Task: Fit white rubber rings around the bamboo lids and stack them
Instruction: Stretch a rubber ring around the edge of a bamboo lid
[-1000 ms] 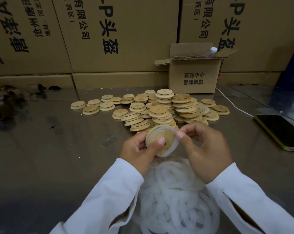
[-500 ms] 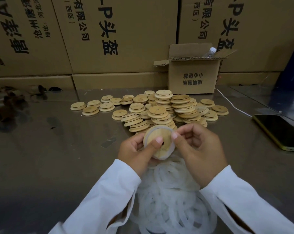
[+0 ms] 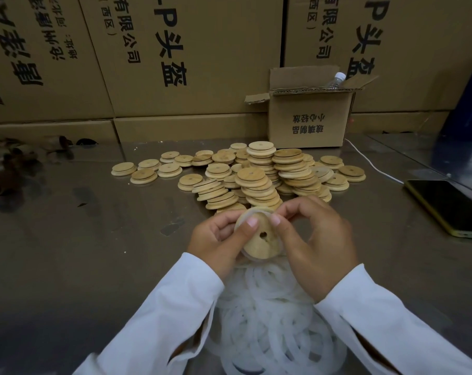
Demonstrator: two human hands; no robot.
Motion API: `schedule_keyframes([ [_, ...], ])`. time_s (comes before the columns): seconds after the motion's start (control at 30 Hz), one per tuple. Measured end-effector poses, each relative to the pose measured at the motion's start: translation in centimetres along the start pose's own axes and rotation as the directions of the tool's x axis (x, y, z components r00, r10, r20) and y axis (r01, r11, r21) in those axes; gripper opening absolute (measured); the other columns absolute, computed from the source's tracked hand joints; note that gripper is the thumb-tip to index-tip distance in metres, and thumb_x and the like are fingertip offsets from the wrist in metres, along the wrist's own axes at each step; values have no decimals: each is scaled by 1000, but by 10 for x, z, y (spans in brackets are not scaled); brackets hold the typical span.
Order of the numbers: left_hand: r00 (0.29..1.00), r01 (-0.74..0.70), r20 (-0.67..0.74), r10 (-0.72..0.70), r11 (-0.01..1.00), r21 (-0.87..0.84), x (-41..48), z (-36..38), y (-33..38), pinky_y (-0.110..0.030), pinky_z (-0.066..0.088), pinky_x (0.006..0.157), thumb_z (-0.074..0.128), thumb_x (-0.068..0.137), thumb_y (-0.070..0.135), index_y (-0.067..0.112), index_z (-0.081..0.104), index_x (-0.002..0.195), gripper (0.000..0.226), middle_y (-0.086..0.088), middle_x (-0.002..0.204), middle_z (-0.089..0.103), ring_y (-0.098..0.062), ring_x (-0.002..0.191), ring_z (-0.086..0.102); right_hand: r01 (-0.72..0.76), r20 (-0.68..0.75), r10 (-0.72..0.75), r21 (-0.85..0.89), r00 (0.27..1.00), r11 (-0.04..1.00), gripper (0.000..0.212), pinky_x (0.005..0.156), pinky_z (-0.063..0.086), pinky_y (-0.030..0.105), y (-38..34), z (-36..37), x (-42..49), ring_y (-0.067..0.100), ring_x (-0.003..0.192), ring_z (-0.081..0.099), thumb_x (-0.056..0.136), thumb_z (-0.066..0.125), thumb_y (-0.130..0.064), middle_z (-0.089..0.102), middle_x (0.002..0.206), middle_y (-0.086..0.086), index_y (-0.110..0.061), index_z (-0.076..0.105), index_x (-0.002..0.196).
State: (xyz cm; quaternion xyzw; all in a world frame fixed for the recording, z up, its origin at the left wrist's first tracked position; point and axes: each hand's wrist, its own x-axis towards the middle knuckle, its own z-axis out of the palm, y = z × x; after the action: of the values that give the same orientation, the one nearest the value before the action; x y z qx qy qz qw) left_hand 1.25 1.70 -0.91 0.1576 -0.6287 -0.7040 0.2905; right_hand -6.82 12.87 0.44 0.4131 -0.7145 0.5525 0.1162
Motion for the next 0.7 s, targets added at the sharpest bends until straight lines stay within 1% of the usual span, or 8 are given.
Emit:
schedule_keyframes([
  [0.1, 1000, -29, 2, 29, 998, 56, -1, 0, 1, -44, 54, 79, 64, 63, 30, 10, 69, 92, 36, -14, 86, 73, -25, 81, 69, 6, 50, -6, -10, 999, 1000, 18, 69, 35, 2, 1, -2, 2, 0, 82, 52, 81, 65, -9, 55, 82, -11, -23, 58, 72],
  [0.17, 999, -45, -4, 46, 995, 84, -1, 0, 1, -45, 54, 79, 63, 63, 31, 11, 68, 90, 34, -12, 83, 72, -22, 78, 68, -21, 67, 22, -9, 998, 1000, 19, 69, 36, 4, 2, -3, 3, 1, 82, 52, 81, 64, -10, 54, 83, -11, -25, 57, 72],
  [0.23, 998, -64, -9, 65, 991, 118, 0, -2, 2, -45, 53, 78, 63, 62, 32, 11, 68, 92, 37, -13, 84, 72, -23, 79, 67, -50, 74, 51, -9, 996, 999, 18, 71, 38, 8, 2, -4, 3, 1, 81, 52, 82, 64, -11, 54, 84, -10, -25, 56, 72],
  [0.33, 994, -113, 9, 113, 978, 177, 0, -4, 4, -40, 54, 76, 64, 64, 33, 12, 67, 93, 36, -12, 87, 72, -22, 82, 67, -97, 76, 95, 22, 993, 995, 18, 76, 40, 13, 2, -4, 4, 3, 83, 53, 82, 64, -10, 54, 85, -9, -23, 57, 71],
  [0.4, 989, -149, 22, 148, 964, 222, 1, -5, 6, -33, 55, 75, 67, 68, 34, 15, 67, 92, 31, -9, 88, 72, -20, 84, 67, -129, 78, 125, 46, 989, 991, 16, 79, 41, 20, 1, -5, 5, 9, 85, 54, 82, 64, -10, 55, 87, -7, -21, 59, 71],
  [0.47, 986, -166, 34, 163, 954, 249, 1, -6, 6, -31, 55, 76, 70, 71, 35, 18, 67, 92, 26, -7, 89, 72, -20, 86, 67, -154, 79, 149, 63, 986, 986, 14, 82, 42, 24, 0, -5, 5, 13, 87, 54, 82, 64, -9, 55, 88, -4, -19, 60, 72],
  [0.6, 985, -175, 41, 170, 954, 245, 1, -7, 7, -32, 55, 76, 63, 68, 32, 20, 67, 90, 26, -6, 89, 72, -19, 86, 67, -191, 77, 185, 76, 980, 979, 18, 79, 40, 21, 0, -7, 7, 13, 87, 54, 82, 64, -10, 55, 89, -4, -21, 59, 69],
  [0.7, 988, -156, 31, 153, 965, 211, 1, -7, 6, -30, 56, 74, 63, 65, 33, 17, 67, 92, 32, -7, 90, 72, -18, 86, 68, -191, 90, 184, 81, 979, 978, 16, 77, 39, 16, 0, -6, 7, 12, 86, 53, 82, 64, -11, 55, 89, -3, -21, 59, 70],
])
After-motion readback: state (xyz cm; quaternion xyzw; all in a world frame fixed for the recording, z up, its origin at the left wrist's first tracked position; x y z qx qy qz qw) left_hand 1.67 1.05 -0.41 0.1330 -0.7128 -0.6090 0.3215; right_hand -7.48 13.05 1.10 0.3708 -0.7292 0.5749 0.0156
